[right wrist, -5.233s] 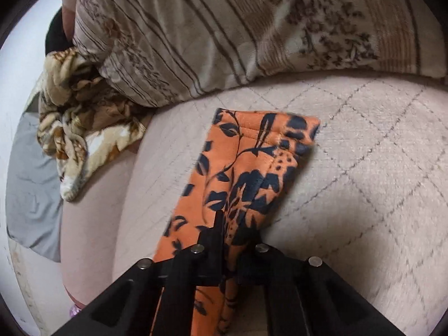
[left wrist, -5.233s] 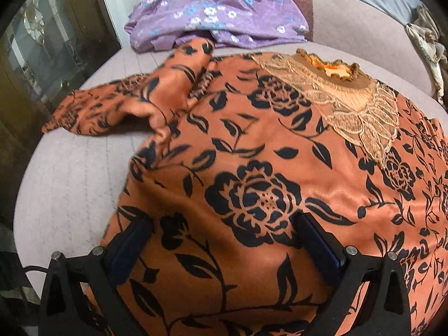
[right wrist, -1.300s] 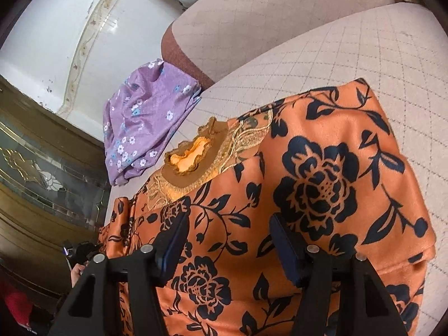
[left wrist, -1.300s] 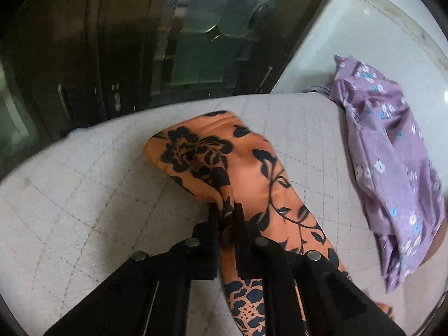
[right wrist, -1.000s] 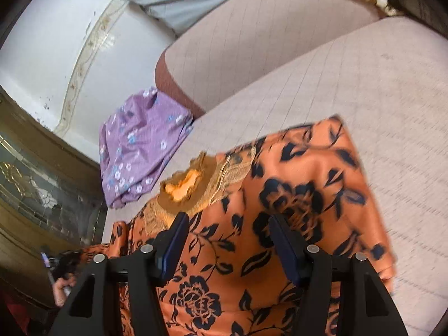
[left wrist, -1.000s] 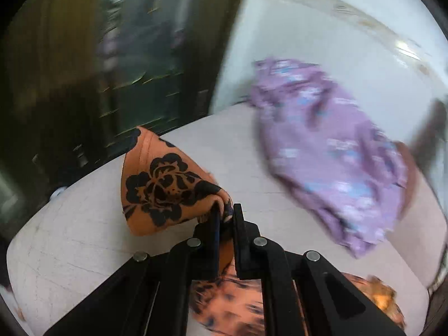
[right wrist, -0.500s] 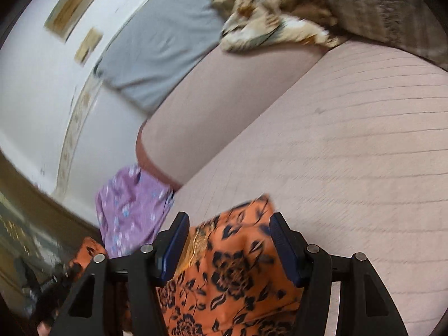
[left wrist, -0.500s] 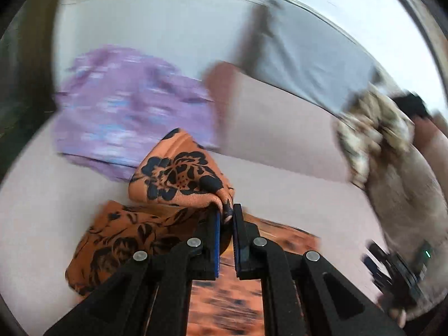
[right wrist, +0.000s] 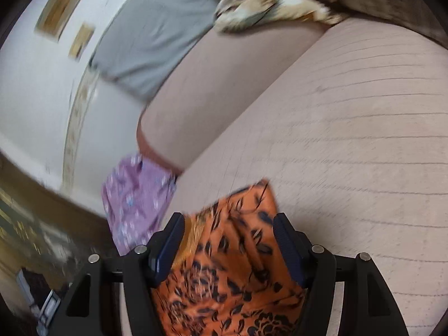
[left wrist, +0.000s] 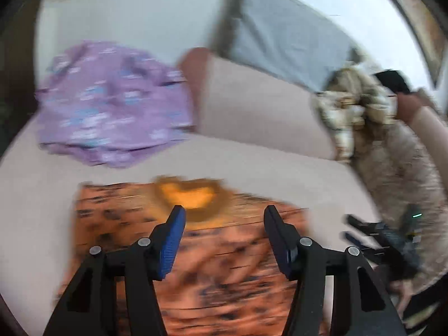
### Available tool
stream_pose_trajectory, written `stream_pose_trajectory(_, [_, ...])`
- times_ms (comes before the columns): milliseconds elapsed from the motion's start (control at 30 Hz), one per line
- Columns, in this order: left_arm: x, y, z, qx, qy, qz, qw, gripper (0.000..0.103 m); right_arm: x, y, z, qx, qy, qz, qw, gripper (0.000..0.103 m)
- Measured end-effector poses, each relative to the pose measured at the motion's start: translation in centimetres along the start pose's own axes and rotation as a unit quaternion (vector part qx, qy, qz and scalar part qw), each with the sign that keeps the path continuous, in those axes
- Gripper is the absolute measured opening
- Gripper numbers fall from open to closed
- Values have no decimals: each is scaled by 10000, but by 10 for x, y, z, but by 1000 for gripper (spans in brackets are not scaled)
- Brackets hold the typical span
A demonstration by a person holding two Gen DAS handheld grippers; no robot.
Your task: Fold small clothes
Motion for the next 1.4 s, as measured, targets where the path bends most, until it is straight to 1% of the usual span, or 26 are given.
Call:
stream_pose_trajectory(67, [-33, -3, 16, -151, 103, -391, 9991, 59, -13, -14, 15, -272, 439, 235, 9984, 68])
stream_pose_trajectory(167, [-83, -9, 51, -426, 314, -930, 9943, 59, -19, -34, 32, -423, 944, 556, 9931, 68])
stream_pose_trajectory(233, [-111, -10, 75, -556, 426, -1285, 9892, 59, -13, -48, 37, -507, 975, 727, 9913, 68])
stream_pose_trajectory(300, [-128, -10, 88, -587, 498, -1466, 9862, 59, 0, -63, 40, -618, 815, 814, 9914, 68])
stream_pose_trajectory(367, [-139, -10, 100, -554, 564, -1586, 9842, 59, 6, -77, 47, -804, 686, 763, 9915, 67])
stream_pose_trajectory(433, [-146, -10, 107, -499, 575, -1633, 9836, 59, 4, -85, 56, -862, 858, 773, 9896, 55])
stream_pose_trajectory(467, [-147, -13, 111, -499, 534, -1670, 9832, 59, -1, -86, 61, -870, 1106, 830, 9866, 34])
stream_pose_trajectory(500, [-147, -15, 114, -492, 469, -1682, 9834, 59, -7, -85, 64, -906, 1317, 876, 9833, 17])
stream_pose_trajectory(567, [-147, -15, 115, -433, 314, -1717, 9837, 59, -16, -75, 67, -787, 1611, 969, 9790, 7])
stream_pose_trajectory(633, [-145, -14, 111, -360, 269, -1691, 9846, 59, -24, -53, 63, -542, 1682, 932, 9798, 7])
stream_pose_trajectory(733, [-155, -11, 106, -265, 482, -1697, 9840, 59, -26, -17, 54, -161, 1583, 858, 9835, 6])
stream_pose_trajectory(800, [-162, -13, 109, -319, 660, -1732, 9821, 59, -19, -10, 50, -125, 1570, 1077, 9816, 6])
stream_pose_trajectory(833, [-164, -14, 111, -374, 718, -1769, 9809, 59, -9, -13, 51, -260, 1518, 1260, 9800, 6])
stream_pose_trajectory(867, [-166, -16, 113, -430, 753, -1805, 9797, 59, 2, -22, 55, -539, 1445, 1460, 9772, 6])
stream_pose_trajectory(900, [-168, -16, 115, -471, 774, -1823, 9791, 59, 11, -36, 61, -923, 1405, 1658, 9717, 8])
stream_pose_trajectory(933, [-168, -17, 115, -478, 776, -1834, 9788, 59, 21, -50, 71, -1339, 1463, 1867, 9622, 8])
stream_pose_trajectory(1000, [-167, -14, 114, -440, 694, -1908, 9782, 59, 16, -49, 70, -1342, 1623, 1924, 9585, 10])
stream_pose_trajectory(1067, [-163, -11, 112, -359, 539, -2008, 9775, 59, 5, -41, 60, -1407, 1619, 1854, 9590, 11])
stream_pose_trajectory(1100, [-160, -10, 111, -303, 468, -2042, 9773, 59, 2, -36, 54, -1318, 1598, 1762, 9623, 11])
stream_pose_trajectory(1133, [-157, -8, 108, -218, 409, -2054, 9776, 59, -1, -28, 46, -1066, 1600, 1751, 9656, 11])
stream_pose_trajectory(1200, [-151, -4, 103, -12, 299, -2031, 9787, 59, -3, -12, 32, -352, 1707, 2124, 9615, 15])
stream_pose_trajectory(1233, [-147, -3, 101, 75, 220, -2026, 9790, 59, -3, -8, 30, -161, 1703, 2162, 9613, 17])
stream_pose_trajectory(1267, [-141, -3, 99, 152, 91, -2010, 9794, 61, -3, -5, 28, -22, 1608, 2028, 9659, 17])
stream_pose_trajectory(1300, [-137, -5, 100, 161, 6, -1996, 9797, 65, -5, -7, 29, -18, 1491, 1745, 9733, 17])
stream_pose_trajectory(1367, [-130, -15, 103, 50, -178, -2020, 9792, 67, -15, -21, 38, -257, 1466, 1316, 9801, 17])
stream_pose_trajectory(1400, [-129, -20, 104, -31, -220, -2049, 9785, 67, -18, -26, 44, -401, 1525, 1198, 9802, 17])
Point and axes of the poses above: each gripper's, at about its wrist camera, not at the fingertips, and y roughly against the way its jaws point, x to its right, z to its underside, the point moved 3 cm from there along -y, roughly the way its jaws point, and after that the axes turned 6 degrees about x, right-handed, at the moved point
